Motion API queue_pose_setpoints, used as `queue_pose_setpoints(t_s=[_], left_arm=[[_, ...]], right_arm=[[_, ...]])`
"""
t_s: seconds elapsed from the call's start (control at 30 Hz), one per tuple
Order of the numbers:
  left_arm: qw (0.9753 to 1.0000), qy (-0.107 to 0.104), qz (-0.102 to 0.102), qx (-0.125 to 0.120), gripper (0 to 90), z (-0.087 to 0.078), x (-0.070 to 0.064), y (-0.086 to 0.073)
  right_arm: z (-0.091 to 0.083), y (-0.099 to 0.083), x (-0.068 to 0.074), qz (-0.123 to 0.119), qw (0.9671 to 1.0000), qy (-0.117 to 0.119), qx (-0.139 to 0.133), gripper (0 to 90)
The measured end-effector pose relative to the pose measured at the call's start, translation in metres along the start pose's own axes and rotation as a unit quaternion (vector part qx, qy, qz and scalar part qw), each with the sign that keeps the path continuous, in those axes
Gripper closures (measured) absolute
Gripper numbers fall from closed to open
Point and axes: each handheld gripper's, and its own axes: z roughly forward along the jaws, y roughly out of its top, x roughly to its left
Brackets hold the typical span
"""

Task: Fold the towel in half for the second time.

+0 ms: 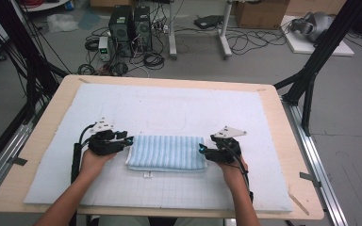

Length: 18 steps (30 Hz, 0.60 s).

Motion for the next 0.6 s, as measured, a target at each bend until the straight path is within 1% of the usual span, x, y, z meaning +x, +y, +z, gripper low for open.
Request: queue_pose_setpoints(t_s=[0.07, 0.1, 0.13, 0.2, 0.23, 0.3, 0.4, 0.47, 0.53, 0.6], left_arm=[[0.9994, -0.010, -0.006, -0.032, 49.7, -0.008, 0.007, 0.001], [0.9988, -0.009, -0.009, -0.046, 46.0, -0.011, 0.010, 0.002], [0.9981, -0.009, -0.013, -0.059, 40.5, -0.014, 0.013, 0.002], [0.9966, -0.014, -0.024, -0.077, 29.9, -0.021, 0.019, 0.004], [0.9960, -0.015, -0.028, -0.084, 25.1, -0.023, 0.021, 0.004], [0.9948, -0.017, -0.026, -0.097, 19.4, -0.028, 0.024, 0.004], [0.9934, -0.031, -0.014, -0.109, 18.3, -0.032, 0.025, 0.004], [0.9928, -0.041, -0.003, -0.112, 18.3, -0.033, 0.022, 0.004], [0.9929, -0.041, 0.011, -0.111, 18.6, -0.034, 0.018, 0.004], [0.9926, -0.043, 0.014, -0.113, 18.8, -0.034, 0.015, 0.003]], right_arm=[[-0.010, -0.002, -0.003, 0.010, 0.9998, -0.009, -0.014, 33.7], [-0.015, -0.004, -0.005, 0.014, 0.9995, -0.017, -0.021, 30.9], [-0.020, -0.006, -0.006, 0.021, 0.9992, -0.021, -0.028, 28.5], [-0.029, -0.008, -0.008, 0.023, 0.9984, -0.033, -0.040, 25.1], [-0.034, -0.010, -0.008, 0.023, 0.9978, -0.040, -0.047, 21.1], [-0.041, -0.011, -0.009, 0.021, 0.9971, -0.048, -0.055, 17.9], [-0.047, -0.013, -0.012, 0.016, 0.9963, -0.056, -0.063, 11.9], [-0.050, -0.014, -0.015, 0.016, 0.9964, -0.053, -0.065, 11.8], [-0.052, -0.015, -0.016, 0.012, 0.9964, -0.052, -0.066, 11.8], [-0.053, -0.015, -0.018, 0.005, 0.9965, -0.053, -0.064, 11.8]])
